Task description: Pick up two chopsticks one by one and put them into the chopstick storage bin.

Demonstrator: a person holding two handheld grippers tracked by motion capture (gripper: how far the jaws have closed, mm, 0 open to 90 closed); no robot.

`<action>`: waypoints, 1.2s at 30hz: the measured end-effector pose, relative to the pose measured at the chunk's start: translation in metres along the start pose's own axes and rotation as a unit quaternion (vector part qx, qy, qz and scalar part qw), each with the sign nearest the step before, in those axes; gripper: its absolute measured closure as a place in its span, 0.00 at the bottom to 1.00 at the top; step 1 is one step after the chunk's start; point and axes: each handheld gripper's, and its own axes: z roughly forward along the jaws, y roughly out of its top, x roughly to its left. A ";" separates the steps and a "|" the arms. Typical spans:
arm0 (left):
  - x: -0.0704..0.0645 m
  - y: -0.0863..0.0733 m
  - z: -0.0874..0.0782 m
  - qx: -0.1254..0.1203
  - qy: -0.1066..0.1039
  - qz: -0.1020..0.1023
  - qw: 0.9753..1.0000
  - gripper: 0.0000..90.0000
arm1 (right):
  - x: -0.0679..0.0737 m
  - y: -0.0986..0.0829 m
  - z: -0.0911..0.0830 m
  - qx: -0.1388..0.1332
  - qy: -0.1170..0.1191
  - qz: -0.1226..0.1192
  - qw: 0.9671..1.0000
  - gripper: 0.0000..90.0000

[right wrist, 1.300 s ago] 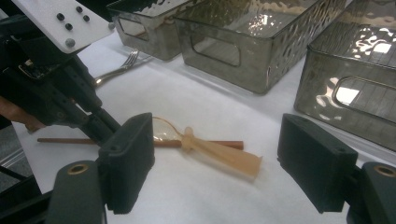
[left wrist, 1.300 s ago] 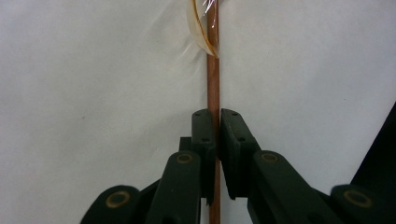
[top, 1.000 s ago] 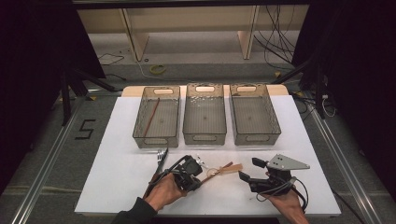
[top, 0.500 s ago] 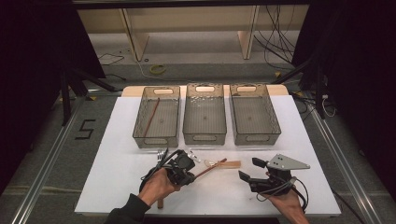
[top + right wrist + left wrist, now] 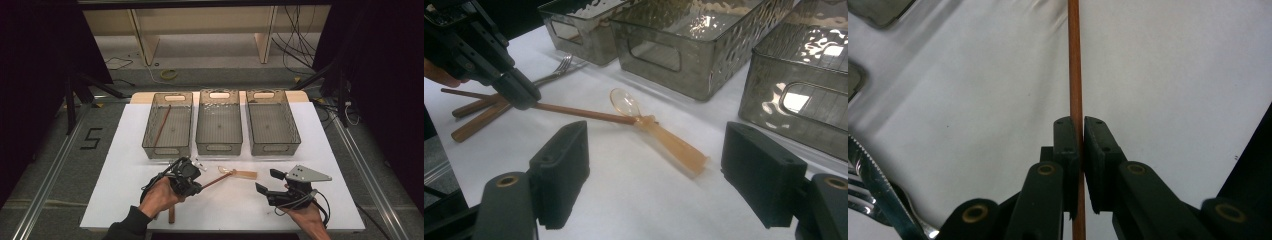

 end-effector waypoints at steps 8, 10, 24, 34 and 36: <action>0.006 -0.008 -0.013 -0.008 0.000 -0.002 1.000 0.94 | 0.000 0.000 0.000 0.001 -0.001 0.000 1.000 0.31; 0.009 -0.013 -0.019 -0.011 0.000 -0.004 1.000 0.94 | 0.000 0.000 0.001 0.001 -0.001 0.000 1.000 0.31; 0.012 -0.015 -0.047 -0.037 0.012 -0.003 0.999 0.94 | 0.000 0.000 0.001 0.000 -0.002 0.000 1.000 0.31; 0.024 -0.007 -0.071 -0.067 0.032 -0.007 0.997 0.94 | 0.000 0.000 0.001 0.000 -0.001 -0.001 1.000 0.31; 0.030 -0.005 -0.076 -0.071 0.039 -0.012 0.997 0.94 | 0.000 0.000 0.001 0.000 -0.002 -0.001 1.000 0.31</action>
